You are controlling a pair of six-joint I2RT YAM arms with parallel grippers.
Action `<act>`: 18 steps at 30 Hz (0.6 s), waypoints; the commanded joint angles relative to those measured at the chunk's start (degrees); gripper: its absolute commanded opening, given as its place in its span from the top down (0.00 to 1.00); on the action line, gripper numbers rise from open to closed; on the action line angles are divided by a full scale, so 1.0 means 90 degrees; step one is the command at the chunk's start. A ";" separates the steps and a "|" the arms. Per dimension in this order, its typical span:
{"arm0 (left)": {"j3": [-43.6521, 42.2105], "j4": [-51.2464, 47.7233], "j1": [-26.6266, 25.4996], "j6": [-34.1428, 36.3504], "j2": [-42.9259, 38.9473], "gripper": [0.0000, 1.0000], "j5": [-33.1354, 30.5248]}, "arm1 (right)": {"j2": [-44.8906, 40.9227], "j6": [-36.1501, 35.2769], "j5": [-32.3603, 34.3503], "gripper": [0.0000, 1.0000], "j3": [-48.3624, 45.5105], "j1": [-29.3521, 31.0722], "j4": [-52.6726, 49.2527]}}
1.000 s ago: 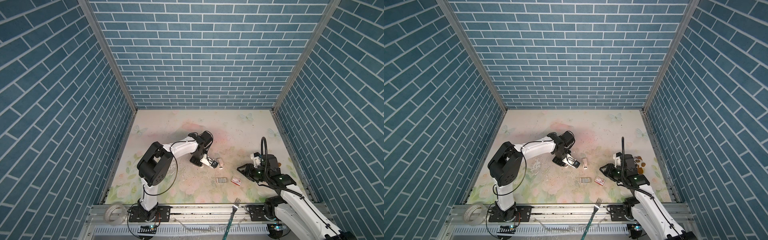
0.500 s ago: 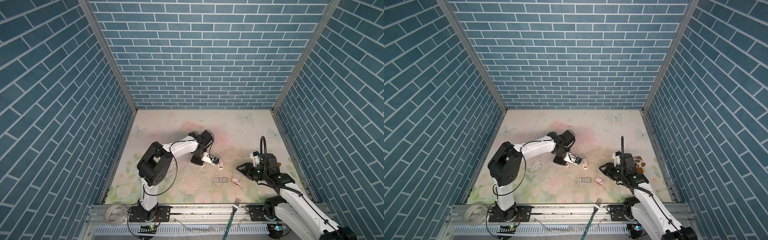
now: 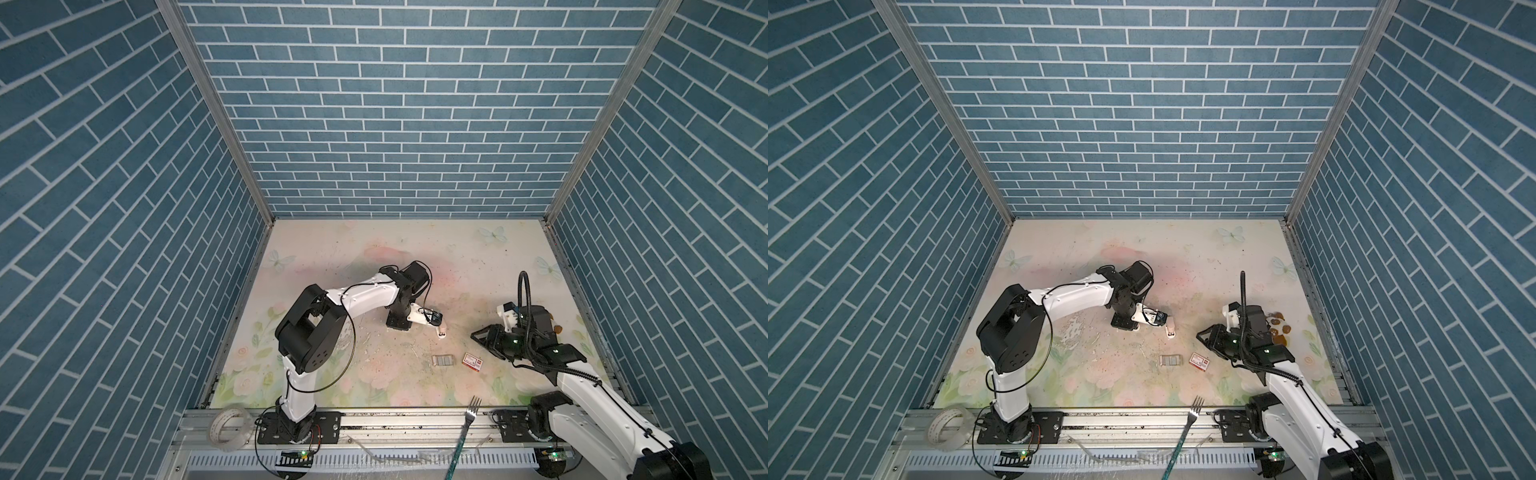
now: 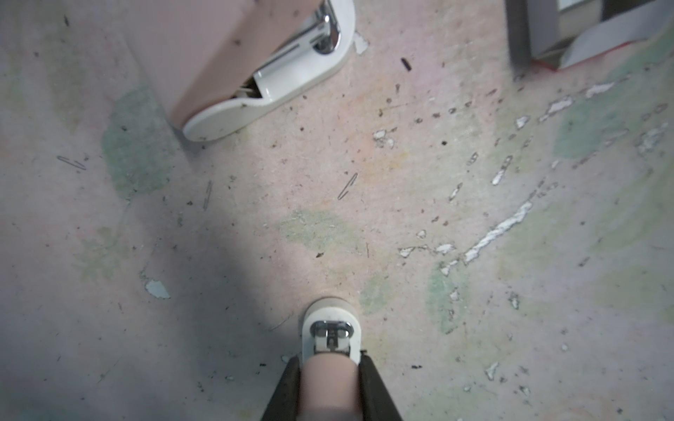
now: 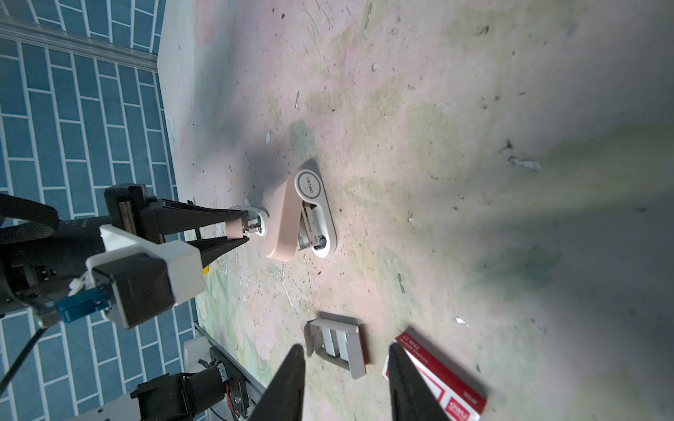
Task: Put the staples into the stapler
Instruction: 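Reach the left gripper to the nearer pink stapler and grasp it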
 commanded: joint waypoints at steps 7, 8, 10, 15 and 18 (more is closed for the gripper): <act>-0.0363 0.0335 -0.0025 -0.0309 -0.0244 0.91 -0.0220 | -0.0048 -0.0220 -0.0101 0.63 -0.0059 -0.0028 0.0083; -0.0421 0.0426 -0.0025 -0.0314 -0.0277 0.88 -0.0242 | -0.0039 -0.0230 -0.0092 0.63 -0.0059 -0.0023 0.0086; -0.0455 0.0433 -0.0025 -0.0335 -0.0291 0.81 -0.0242 | -0.0008 -0.0240 -0.0091 0.63 -0.0057 -0.0029 0.0083; -0.0446 0.0466 -0.0025 -0.0374 -0.0257 0.73 -0.0243 | 0.0028 -0.0245 -0.0101 0.63 -0.0062 -0.0028 0.0093; -0.0409 0.0426 -0.0025 -0.0392 -0.0221 0.71 -0.0213 | 0.0007 -0.0250 -0.0108 0.63 -0.0085 -0.0029 0.0082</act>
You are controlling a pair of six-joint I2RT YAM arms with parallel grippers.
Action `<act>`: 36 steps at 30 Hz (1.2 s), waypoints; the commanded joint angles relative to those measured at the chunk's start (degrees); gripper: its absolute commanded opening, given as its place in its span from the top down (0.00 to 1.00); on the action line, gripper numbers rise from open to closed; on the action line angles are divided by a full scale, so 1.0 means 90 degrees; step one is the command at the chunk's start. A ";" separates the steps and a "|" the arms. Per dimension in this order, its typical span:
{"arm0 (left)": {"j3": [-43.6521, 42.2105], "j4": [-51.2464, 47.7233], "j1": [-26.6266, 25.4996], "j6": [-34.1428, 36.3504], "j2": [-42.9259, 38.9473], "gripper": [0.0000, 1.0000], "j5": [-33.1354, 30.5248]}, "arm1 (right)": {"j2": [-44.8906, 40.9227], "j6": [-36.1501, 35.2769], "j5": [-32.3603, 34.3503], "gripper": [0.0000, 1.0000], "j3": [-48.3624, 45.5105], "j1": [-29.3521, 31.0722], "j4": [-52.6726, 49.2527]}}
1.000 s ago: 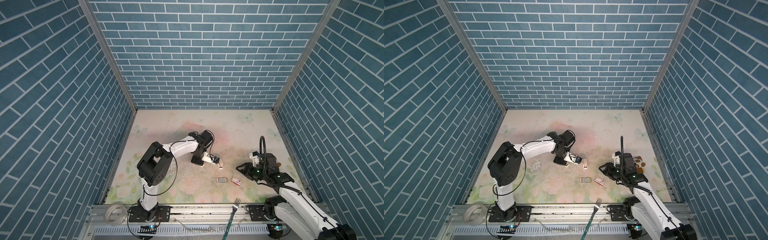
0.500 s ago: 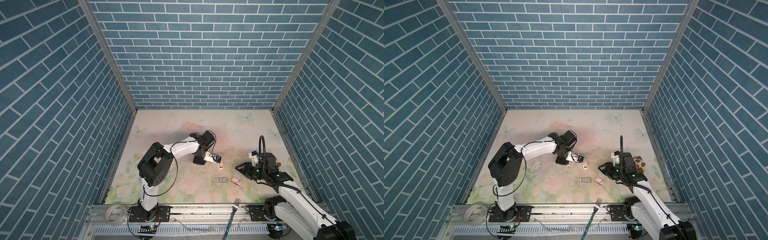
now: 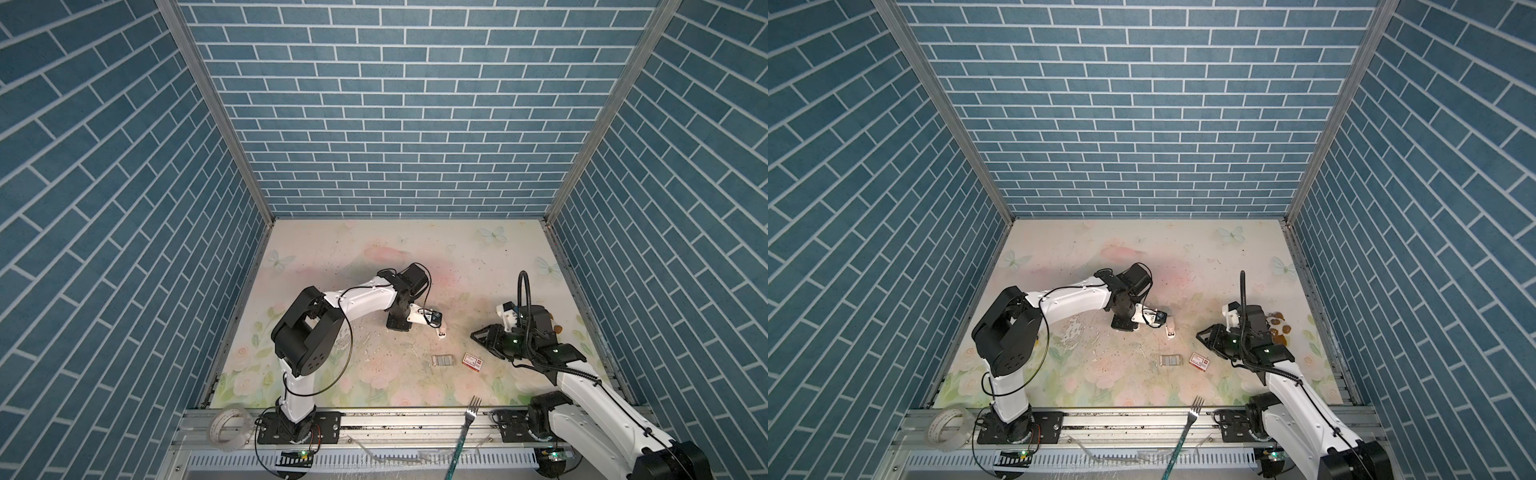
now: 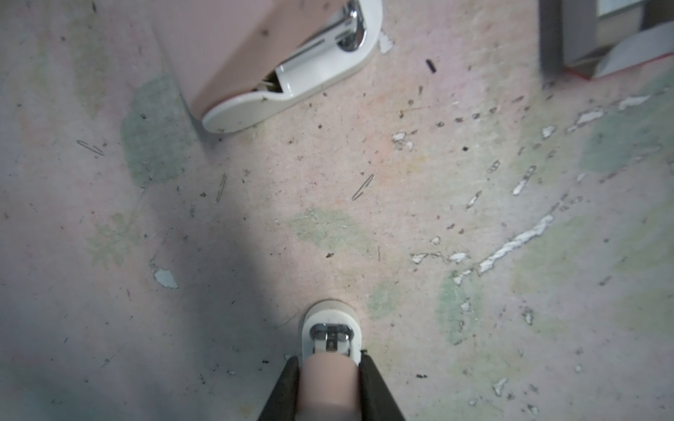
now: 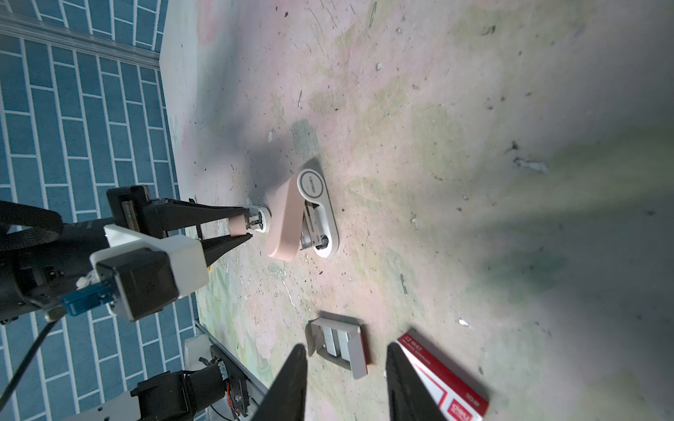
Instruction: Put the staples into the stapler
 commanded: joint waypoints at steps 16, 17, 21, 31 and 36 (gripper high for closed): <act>0.0036 -0.0223 0.0000 -0.0030 0.0104 0.69 0.0011 | -0.0037 -0.0264 -0.0136 0.62 -0.0108 -0.0061 0.0018; 0.0044 -0.0210 0.0000 -0.0043 0.0128 0.71 0.0001 | -0.0046 -0.0267 -0.0135 0.62 -0.0102 -0.0055 0.0004; 0.0038 -0.0113 0.0000 -0.0060 0.0121 0.80 -0.0038 | -0.0097 -0.0284 -0.0135 0.63 -0.0070 -0.0065 -0.0061; 0.0051 -0.0281 0.0008 -0.0230 -0.0130 0.98 -0.0076 | -0.0111 -0.0347 -0.0193 0.65 0.0054 -0.0075 -0.0159; 0.0126 -0.0529 0.0009 -0.0446 -0.0312 0.98 0.0005 | -0.0029 -0.0537 -0.0226 0.65 0.0264 -0.0075 -0.0379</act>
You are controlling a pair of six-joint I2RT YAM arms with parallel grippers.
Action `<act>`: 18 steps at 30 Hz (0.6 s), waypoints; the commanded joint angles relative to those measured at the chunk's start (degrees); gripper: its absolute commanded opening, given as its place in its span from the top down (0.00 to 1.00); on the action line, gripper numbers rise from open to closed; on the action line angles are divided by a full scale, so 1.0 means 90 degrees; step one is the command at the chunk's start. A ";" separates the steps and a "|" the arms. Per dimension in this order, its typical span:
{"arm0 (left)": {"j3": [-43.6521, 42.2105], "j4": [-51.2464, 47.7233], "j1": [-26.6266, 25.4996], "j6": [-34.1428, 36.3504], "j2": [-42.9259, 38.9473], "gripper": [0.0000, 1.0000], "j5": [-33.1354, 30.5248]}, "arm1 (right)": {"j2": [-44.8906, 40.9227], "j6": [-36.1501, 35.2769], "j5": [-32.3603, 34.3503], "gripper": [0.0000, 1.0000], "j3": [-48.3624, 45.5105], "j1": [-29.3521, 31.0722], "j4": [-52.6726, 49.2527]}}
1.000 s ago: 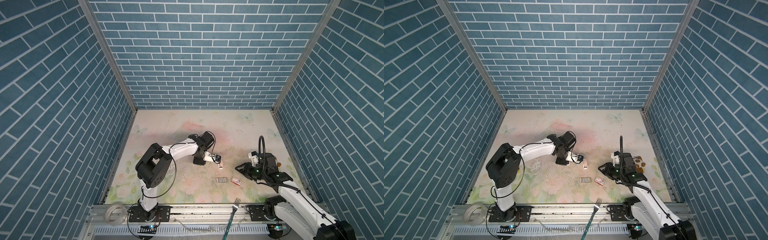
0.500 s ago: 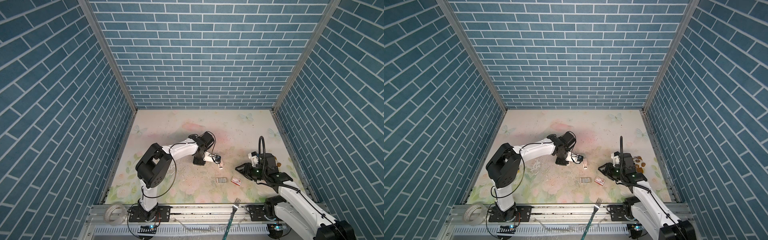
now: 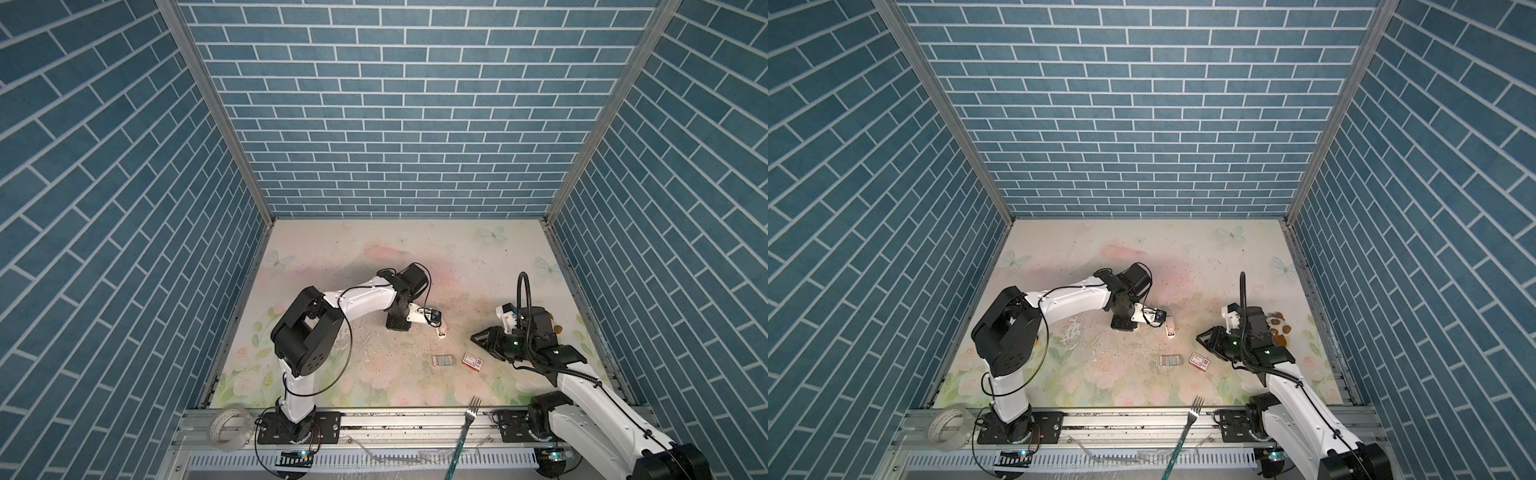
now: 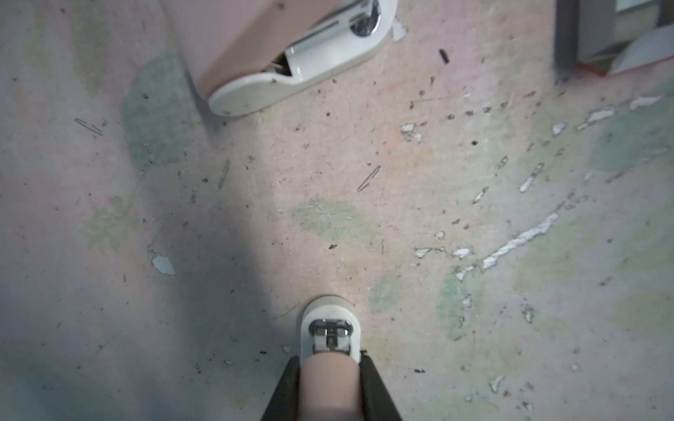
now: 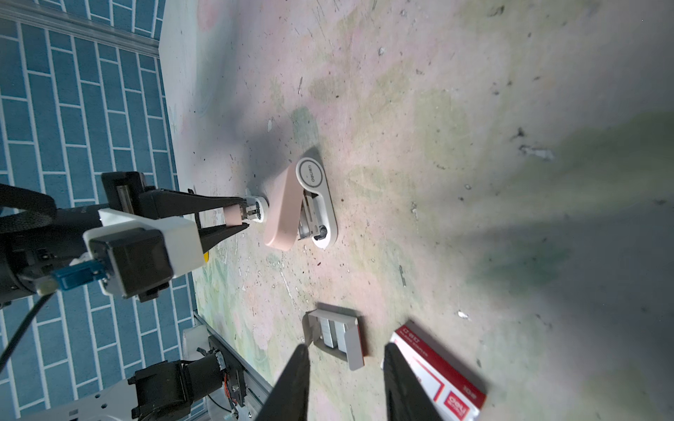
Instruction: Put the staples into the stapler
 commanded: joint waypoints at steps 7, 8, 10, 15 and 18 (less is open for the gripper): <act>0.0435 -0.0944 0.0005 -0.0810 -0.0692 1.00 0.0570 | 0.0564 -0.0573 -0.0310 0.66 0.0929 -0.0033 -0.0390; 0.0480 -0.1021 0.0009 -0.0883 -0.0748 1.00 0.0653 | 0.0665 -0.0592 -0.0368 0.66 0.1045 -0.0029 -0.0377; 0.0572 -0.1139 0.0009 -0.1007 -0.0834 1.00 0.0789 | 0.0815 -0.0588 -0.0500 0.66 0.1265 -0.0011 -0.0319; 0.0748 -0.1241 0.0009 -0.1317 -0.1055 1.00 0.1103 | 0.1162 -0.0331 -0.0758 0.66 0.1533 0.0157 0.0177; 0.0873 -0.1284 0.0009 -0.1463 -0.1131 1.00 0.1247 | 0.1364 -0.0161 -0.0793 0.66 0.1698 0.0484 0.0464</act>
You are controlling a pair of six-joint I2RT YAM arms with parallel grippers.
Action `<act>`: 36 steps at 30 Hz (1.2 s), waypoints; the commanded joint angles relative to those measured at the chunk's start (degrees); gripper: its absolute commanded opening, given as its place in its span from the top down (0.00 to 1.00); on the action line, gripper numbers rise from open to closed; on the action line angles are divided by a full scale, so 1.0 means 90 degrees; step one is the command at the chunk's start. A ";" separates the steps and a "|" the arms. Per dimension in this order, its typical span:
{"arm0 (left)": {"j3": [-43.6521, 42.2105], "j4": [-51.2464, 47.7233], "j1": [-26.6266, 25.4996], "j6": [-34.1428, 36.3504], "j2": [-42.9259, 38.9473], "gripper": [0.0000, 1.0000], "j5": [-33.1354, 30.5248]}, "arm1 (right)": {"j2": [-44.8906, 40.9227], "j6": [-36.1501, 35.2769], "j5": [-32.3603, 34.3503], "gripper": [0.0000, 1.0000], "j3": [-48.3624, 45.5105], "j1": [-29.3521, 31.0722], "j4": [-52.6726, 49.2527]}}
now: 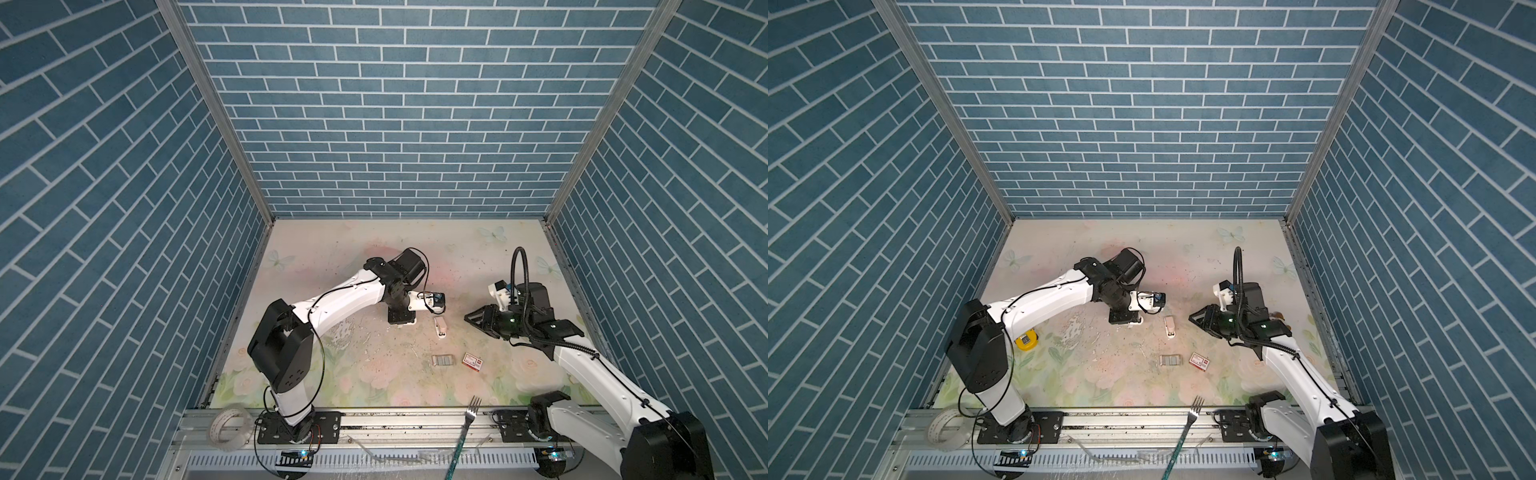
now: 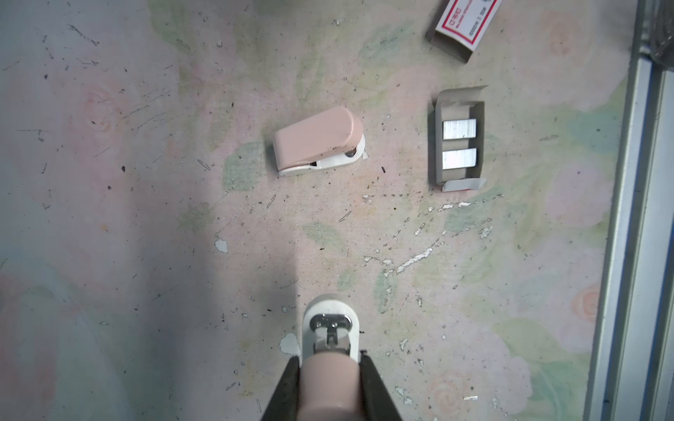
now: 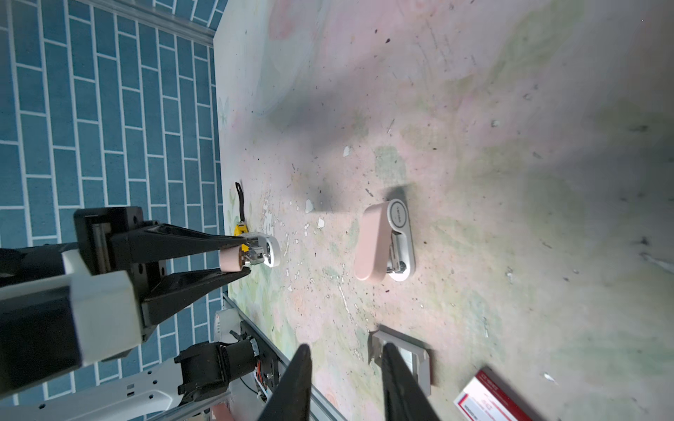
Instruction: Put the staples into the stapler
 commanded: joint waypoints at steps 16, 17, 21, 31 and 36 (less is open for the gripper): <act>0.0835 -0.0323 -0.0059 -0.0733 -0.0305 1.00 0.0927 | 0.1499 0.0829 -0.0204 0.66 0.0901 0.1461 0.1864; 0.0825 -0.0299 -0.0073 -0.0748 -0.0318 1.00 0.0949 | 0.1580 0.0843 -0.0198 0.66 0.0940 0.1495 0.1899; 0.0813 -0.0205 -0.0096 -0.0821 -0.0334 1.00 0.0986 | 0.1809 0.0861 -0.0200 0.66 0.1065 0.1586 0.1997; 0.0880 -0.0010 -0.0098 -0.0977 -0.0446 1.00 0.1005 | 0.1783 0.0819 -0.0153 0.68 0.1006 0.1606 0.1851; 0.0947 0.0029 -0.0098 -0.1118 -0.0475 1.00 0.1110 | 0.1662 0.0819 -0.0120 0.70 0.0891 0.1606 0.1801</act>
